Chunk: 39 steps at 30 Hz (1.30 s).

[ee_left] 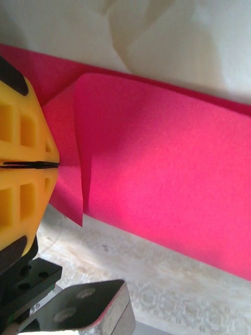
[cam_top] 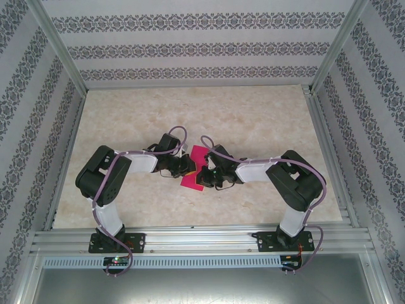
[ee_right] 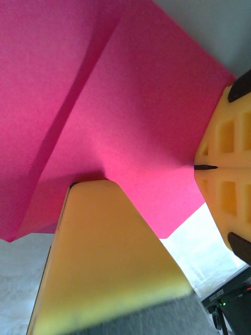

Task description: Fold a paper plane with a square sheet of paper (pick it up from the middle)

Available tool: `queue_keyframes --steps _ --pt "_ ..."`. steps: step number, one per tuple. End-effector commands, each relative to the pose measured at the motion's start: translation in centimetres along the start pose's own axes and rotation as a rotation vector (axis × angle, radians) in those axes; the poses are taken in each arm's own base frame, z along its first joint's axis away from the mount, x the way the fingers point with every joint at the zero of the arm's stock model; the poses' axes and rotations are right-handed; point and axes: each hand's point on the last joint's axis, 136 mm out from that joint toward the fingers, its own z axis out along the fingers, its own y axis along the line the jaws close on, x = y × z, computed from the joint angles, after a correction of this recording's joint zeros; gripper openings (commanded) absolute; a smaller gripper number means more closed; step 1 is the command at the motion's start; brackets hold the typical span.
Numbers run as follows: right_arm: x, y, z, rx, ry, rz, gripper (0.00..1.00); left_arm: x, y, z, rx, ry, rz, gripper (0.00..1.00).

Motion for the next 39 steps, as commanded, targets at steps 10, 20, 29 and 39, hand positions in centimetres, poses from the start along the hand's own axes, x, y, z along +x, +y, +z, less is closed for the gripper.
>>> queue_keyframes --steps 10,20,29,39 --pt "2.2 -5.2 0.8 0.181 0.067 0.049 0.00 -2.1 5.0 0.2 -0.117 -0.047 -0.089 0.04" --pt "2.4 -5.6 1.0 0.189 0.079 0.050 0.00 -4.2 5.4 -1.2 -0.082 -0.073 -0.091 0.05" --pt "2.4 -5.5 1.1 0.171 0.085 0.052 0.00 -5.5 5.5 -1.8 -0.063 -0.089 -0.082 0.06" --pt "2.3 -5.1 1.1 0.154 0.090 0.051 0.00 -7.4 4.8 -3.3 -0.030 -0.110 -0.068 0.08"
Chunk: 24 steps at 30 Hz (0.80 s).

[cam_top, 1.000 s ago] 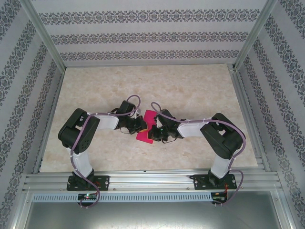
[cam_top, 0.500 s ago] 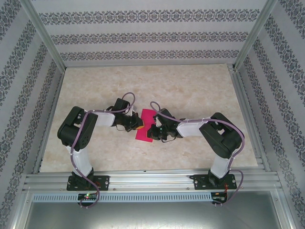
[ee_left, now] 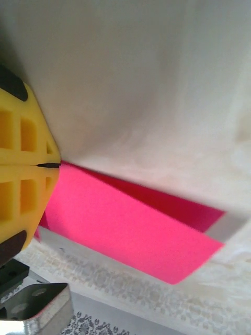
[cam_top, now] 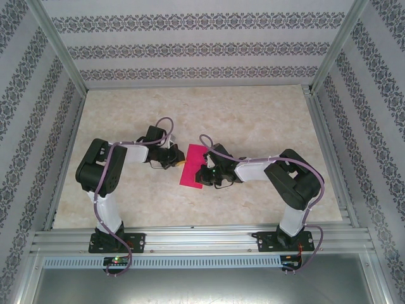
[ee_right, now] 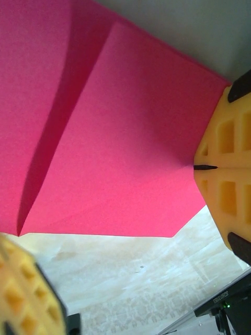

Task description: Fold a paper plane with a square sheet of paper (pick it up from the middle)

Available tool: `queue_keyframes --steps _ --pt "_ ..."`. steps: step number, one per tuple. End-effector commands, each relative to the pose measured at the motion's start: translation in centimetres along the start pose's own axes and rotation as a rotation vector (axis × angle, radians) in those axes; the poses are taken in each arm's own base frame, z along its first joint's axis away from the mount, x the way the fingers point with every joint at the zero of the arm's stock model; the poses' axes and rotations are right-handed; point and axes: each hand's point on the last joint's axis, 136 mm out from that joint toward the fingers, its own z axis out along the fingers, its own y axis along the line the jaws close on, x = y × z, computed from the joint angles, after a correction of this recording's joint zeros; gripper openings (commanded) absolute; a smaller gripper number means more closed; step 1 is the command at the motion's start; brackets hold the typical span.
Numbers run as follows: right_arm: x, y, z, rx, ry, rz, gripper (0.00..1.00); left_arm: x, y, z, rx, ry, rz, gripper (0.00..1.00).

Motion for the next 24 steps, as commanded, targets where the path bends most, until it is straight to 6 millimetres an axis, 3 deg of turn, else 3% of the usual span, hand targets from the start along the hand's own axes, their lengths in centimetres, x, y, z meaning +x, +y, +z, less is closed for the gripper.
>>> queue_keyframes --steps 1,6,11,17,24 --pt "3.2 -5.1 0.8 0.159 0.106 0.079 0.00 -1.6 1.2 -0.9 -0.058 -0.045 0.006 0.09" --pt "2.8 -4.8 0.7 0.151 0.098 0.076 0.00 -1.5 -1.6 -2.7 -0.001 -0.056 0.044 0.10" --pt "2.5 -4.3 0.7 0.141 0.094 0.071 0.00 0.5 -3.9 -3.4 0.055 -0.030 0.094 0.10" --pt "2.0 -3.8 0.5 0.134 0.081 0.065 0.00 3.6 -5.7 -1.4 0.072 0.051 0.166 0.10" --pt "1.8 -3.5 0.3 0.139 0.081 0.054 0.00 4.1 -5.3 0.7 0.083 0.083 0.150 0.09"
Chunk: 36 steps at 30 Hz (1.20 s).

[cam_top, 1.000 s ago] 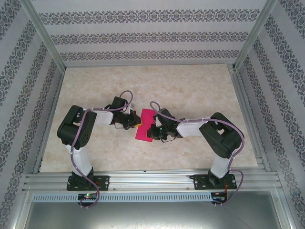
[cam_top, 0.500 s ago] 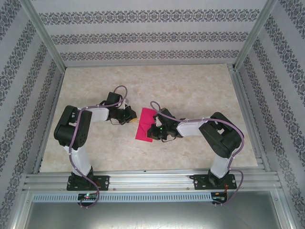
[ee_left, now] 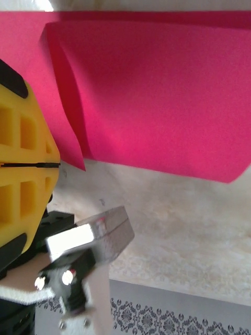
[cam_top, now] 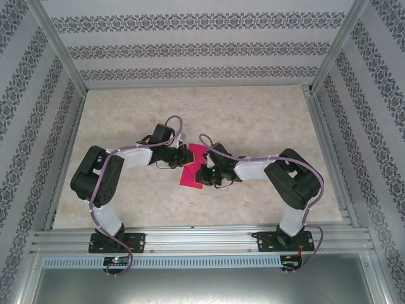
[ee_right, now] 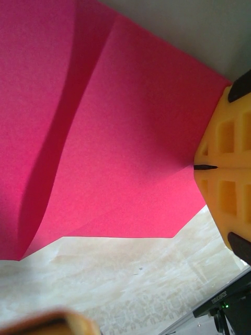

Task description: Fold a paper plane with a square sheet of paper (pick it up from the middle)

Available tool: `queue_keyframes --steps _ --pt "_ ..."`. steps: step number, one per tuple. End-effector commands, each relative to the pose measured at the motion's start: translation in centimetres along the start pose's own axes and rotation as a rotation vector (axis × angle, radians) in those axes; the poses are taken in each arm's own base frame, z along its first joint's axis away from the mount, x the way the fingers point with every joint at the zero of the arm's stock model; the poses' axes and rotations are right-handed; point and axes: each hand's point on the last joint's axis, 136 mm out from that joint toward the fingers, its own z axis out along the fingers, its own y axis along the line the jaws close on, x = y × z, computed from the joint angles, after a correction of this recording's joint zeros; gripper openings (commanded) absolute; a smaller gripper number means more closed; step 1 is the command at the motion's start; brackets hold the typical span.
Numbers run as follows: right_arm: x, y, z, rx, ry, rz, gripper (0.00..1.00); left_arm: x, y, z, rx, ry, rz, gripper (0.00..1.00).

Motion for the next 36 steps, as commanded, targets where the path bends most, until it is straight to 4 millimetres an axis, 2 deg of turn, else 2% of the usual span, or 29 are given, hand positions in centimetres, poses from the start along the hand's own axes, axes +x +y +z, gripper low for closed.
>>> queue_keyframes --steps 1,12,18,26,36 --pt "1.8 -3.7 0.5 0.132 0.067 0.049 0.00 0.2 0.3 1.1 0.021 0.016 0.008 0.09" --pt "1.8 -3.8 0.4 0.140 0.068 0.053 0.00 0.5 4.2 3.7 -0.065 0.059 -0.043 0.08" --pt "1.6 -3.1 0.0 0.130 0.063 0.041 0.00 1.2 5.8 4.0 -0.105 0.075 -0.073 0.07" --pt "0.5 -1.2 -0.7 0.109 0.047 0.008 0.00 1.3 5.9 3.9 -0.116 0.070 -0.078 0.06" --pt "-0.3 1.1 -2.4 0.051 0.000 -0.017 0.07 1.2 6.2 3.6 -0.148 0.066 -0.075 0.05"
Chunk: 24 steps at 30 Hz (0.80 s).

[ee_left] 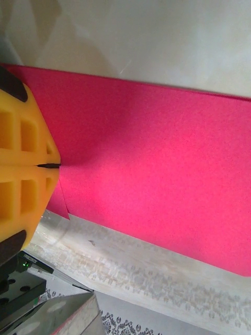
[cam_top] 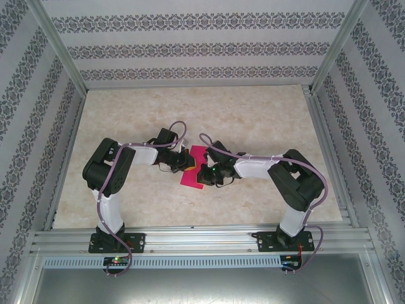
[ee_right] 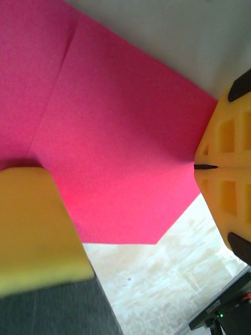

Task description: Fold a paper plane with a square sheet of paper (pick it up from the middle)

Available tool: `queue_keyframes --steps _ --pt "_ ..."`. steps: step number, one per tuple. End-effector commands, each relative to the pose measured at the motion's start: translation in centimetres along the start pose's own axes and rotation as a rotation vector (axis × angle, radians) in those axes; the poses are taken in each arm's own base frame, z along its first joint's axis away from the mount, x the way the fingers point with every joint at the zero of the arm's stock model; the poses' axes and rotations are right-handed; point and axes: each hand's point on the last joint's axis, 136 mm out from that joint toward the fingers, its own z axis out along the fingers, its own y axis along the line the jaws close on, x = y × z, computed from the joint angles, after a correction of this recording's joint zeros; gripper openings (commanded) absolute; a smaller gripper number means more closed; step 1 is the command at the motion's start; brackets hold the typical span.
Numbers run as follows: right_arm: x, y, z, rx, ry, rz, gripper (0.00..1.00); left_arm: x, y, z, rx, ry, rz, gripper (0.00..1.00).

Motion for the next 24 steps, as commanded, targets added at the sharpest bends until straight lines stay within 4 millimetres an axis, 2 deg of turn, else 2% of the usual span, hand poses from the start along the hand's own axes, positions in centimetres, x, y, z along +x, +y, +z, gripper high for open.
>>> queue_keyframes --steps 1,17,24 --pt "-0.7 1.1 -1.4 -0.015 -0.038 -0.023 0.07 0.3 3.2 0.7 -0.126 -0.006 -0.023 0.05" --pt "-1.6 1.7 -2.9 -0.017 -0.097 -0.026 0.09 0.7 3.5 0.5 -0.143 0.006 -0.024 0.04" --pt "-2.1 1.6 -2.7 -0.031 -0.115 -0.004 0.09 0.5 3.5 0.5 -0.143 -0.005 -0.022 0.04"
